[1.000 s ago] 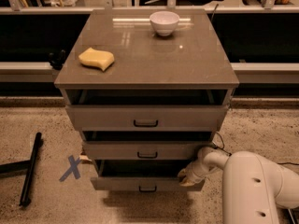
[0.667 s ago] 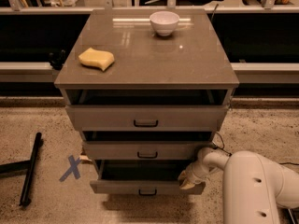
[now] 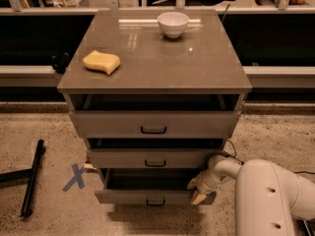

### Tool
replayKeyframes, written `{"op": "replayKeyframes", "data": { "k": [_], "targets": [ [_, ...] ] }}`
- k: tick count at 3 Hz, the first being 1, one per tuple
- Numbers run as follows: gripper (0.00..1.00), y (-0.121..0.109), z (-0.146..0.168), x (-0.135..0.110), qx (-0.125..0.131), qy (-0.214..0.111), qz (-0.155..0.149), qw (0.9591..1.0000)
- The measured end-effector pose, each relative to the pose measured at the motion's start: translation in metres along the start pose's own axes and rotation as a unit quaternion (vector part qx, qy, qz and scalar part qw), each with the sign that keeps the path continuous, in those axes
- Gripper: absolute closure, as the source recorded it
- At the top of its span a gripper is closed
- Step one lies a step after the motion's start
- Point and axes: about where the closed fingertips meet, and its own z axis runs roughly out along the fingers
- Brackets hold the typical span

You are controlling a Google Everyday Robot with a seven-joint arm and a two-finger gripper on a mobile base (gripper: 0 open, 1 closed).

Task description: Open bottom drawer

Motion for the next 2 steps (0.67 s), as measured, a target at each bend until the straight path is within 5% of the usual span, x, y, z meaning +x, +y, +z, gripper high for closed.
{"op": "replayKeyframes", "data": {
  "k": [1,2],
  "targets": [
    [0.0,0.0006,0.0009,-0.0002,-0.001,0.0,0.0,1.0],
    [0.0,0.0007,0.0009,-0.0003,-0.001,0.0,0.0,1.0]
  ]
}}
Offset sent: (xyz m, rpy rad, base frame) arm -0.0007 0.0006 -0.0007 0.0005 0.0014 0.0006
